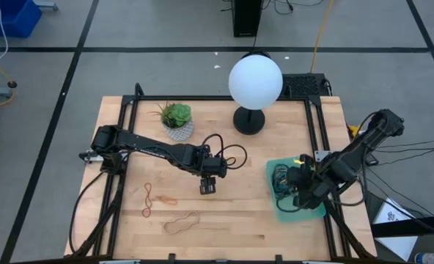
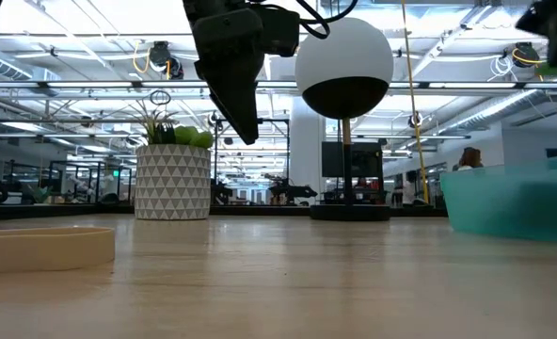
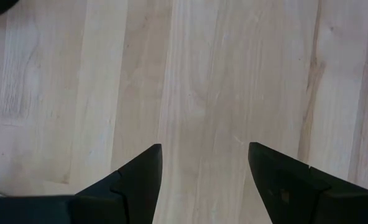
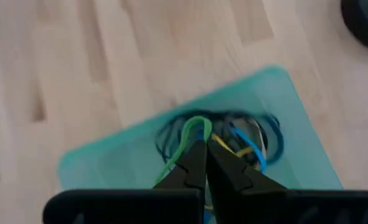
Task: Pick and place rubber bands into bin
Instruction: Put the green rubber band into the bin
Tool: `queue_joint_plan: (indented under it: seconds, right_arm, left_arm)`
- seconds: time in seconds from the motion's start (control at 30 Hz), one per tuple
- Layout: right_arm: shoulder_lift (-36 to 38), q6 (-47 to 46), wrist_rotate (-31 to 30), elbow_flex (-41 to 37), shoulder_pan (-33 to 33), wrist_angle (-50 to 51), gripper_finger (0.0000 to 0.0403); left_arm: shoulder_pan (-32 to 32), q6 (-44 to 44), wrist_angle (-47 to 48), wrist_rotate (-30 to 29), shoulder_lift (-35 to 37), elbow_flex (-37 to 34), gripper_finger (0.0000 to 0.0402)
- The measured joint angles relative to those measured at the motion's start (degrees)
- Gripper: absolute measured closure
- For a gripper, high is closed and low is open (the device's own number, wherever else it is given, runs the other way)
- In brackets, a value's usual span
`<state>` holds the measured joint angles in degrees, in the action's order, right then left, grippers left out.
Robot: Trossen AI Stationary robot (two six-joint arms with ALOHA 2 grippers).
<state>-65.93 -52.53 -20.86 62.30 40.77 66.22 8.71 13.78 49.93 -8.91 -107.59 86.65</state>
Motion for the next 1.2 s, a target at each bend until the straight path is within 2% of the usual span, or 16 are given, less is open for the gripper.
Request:
queue_joint_plan:
  seconds: [0.2,0.5,0.93,1.07,1.2]
  right_arm:
    - [0.0,-4.5,3.2,-9.3,-0.2,-2.2,0.0403]
    - [0.0,-7.0,4.7,-21.8,-0.2,-11.8,0.0403]
    - [0.0,-6.9,6.1,-25.2,-0.3,-15.0,0.0393]
    - [0.0,-8.1,6.1,-25.2,-0.3,-15.5,0.0374]
    - [0.0,-8.3,6.1,-25.2,-0.3,-15.4,0.0337]
  left_arm:
    - [0.0,0.0,0.0,0.0,0.0,0.0,0.0156]
    - [0.0,0.0,0.0,0.0,0.0,0.0,0.0156]
    - [0.0,0.2,0.0,0.0,0.0,0.0,0.0156]
    - [0.0,0.2,0.0,0.0,0.0,0.0,0.0156]
    - [0.0,0.2,0.0,0.0,0.0,0.0,0.0156]
